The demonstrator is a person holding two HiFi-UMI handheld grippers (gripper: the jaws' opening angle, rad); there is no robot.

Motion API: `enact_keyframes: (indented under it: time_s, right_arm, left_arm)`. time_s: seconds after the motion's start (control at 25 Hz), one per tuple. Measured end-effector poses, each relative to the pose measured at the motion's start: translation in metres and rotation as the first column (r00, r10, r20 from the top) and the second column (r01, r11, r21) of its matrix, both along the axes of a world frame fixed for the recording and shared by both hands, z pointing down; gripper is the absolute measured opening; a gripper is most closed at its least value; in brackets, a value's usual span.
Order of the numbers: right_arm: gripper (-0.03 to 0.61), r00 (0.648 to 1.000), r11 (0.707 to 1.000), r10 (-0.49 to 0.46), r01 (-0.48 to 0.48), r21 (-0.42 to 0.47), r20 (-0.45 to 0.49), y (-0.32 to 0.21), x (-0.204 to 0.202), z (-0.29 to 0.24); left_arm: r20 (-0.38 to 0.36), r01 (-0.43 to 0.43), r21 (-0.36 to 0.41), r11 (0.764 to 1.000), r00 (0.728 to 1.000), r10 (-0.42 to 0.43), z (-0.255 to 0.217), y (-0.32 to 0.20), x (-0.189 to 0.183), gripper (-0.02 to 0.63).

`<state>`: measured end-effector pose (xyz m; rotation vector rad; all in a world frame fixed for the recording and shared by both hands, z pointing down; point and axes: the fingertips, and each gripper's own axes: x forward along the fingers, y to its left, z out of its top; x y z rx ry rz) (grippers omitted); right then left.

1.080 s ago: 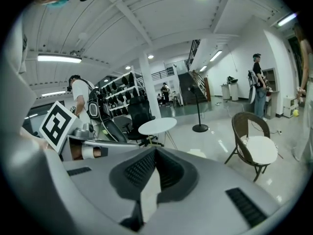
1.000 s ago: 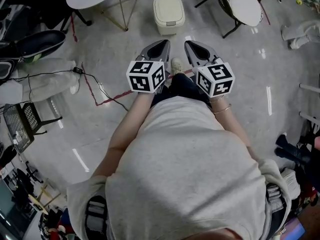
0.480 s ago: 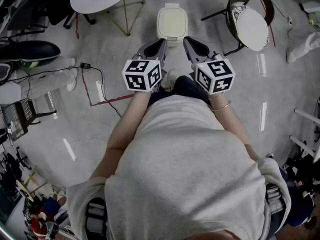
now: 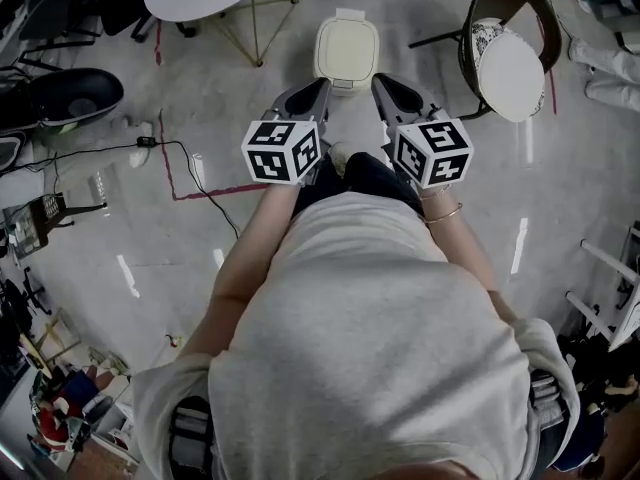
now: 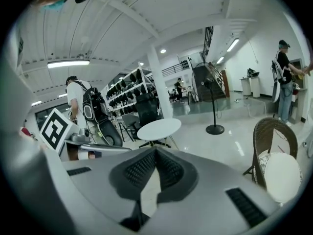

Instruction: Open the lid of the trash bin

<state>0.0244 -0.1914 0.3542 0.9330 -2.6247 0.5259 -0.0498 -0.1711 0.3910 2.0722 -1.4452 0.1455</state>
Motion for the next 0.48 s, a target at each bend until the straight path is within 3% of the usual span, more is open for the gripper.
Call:
enact_keyframes:
  time_s: [0.48]
  right_arm:
    - [0.006, 0.998, 0.995, -0.056, 0.053, -0.086, -0.025, 0.002, -0.036, 0.028]
  left_arm:
    - [-0.019, 0.023, -0.093, 0.995, 1.0, -0.025, 0.024, 0.012, -0.024, 0.009]
